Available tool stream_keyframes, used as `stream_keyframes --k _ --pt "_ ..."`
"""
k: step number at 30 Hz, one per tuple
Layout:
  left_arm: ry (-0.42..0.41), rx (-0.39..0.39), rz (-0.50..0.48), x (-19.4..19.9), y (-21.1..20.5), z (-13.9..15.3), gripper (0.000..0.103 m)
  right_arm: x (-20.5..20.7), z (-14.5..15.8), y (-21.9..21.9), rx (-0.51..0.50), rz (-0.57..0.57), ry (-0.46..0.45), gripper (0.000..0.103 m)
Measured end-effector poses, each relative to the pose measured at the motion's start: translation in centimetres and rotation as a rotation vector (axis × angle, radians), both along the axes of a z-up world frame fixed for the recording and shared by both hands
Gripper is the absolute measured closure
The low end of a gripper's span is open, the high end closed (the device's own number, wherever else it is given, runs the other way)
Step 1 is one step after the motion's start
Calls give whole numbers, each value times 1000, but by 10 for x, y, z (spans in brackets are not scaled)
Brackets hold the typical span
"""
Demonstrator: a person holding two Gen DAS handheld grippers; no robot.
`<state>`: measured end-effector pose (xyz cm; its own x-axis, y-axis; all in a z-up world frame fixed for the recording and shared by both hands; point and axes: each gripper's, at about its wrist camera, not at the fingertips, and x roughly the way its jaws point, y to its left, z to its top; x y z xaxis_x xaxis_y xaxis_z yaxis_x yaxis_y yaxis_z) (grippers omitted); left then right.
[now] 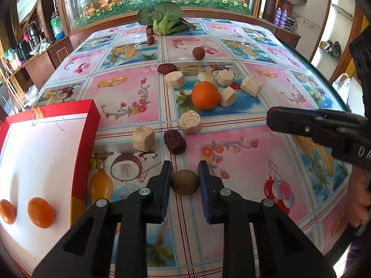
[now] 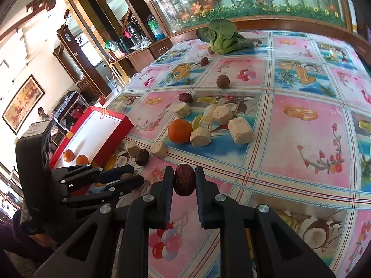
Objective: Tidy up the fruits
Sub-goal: 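Lower the kiwi onto the tray with the left tool while the right tool releases the date there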
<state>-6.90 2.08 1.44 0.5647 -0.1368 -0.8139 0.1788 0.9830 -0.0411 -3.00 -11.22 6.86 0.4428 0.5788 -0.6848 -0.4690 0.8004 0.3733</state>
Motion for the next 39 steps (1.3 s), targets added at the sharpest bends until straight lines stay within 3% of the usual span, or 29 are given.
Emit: stream_keyframes --k 10,20,26,31,39 --pt "-112 -11 74 -23 37 38 78 -21 9 51 -26 28 -89 87" --pt "-177 35 290 -33 131 54 78 -14 20 141 54 82 -104 87" --pt "-152 83 440 -23 183 42 78 0 15 197 38 116 -90 87" --pt "-103 101 484 -16 199 28 78 10 0 227 -25 123 -45 87" --pt "-48 139 534 -10 209 15 77 9 -16 236 -102 152 0 86"
